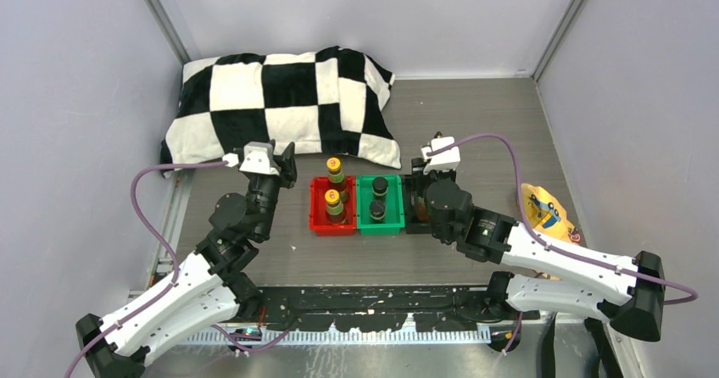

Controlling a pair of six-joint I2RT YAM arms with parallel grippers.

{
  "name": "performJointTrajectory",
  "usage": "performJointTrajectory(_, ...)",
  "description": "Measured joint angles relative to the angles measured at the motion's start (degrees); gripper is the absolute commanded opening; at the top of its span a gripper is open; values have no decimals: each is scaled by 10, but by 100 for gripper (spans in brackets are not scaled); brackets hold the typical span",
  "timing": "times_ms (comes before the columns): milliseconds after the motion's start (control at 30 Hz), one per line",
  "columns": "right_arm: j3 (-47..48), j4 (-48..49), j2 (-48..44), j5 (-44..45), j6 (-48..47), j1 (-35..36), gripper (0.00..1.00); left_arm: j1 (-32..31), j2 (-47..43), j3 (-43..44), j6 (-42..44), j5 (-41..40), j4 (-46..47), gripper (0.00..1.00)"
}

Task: Organize the condiment bottles
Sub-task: Place the bottle in the storage box.

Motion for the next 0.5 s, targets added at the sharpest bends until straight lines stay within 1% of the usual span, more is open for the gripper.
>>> performJointTrajectory(200, -22, 72, 4, 59, -7, 15, 1, 0, 0, 0, 0, 2, 0, 44)
performJointTrajectory(500, -35, 110, 8, 100, 2, 16, 1, 0, -3, 0, 0, 5, -3, 44)
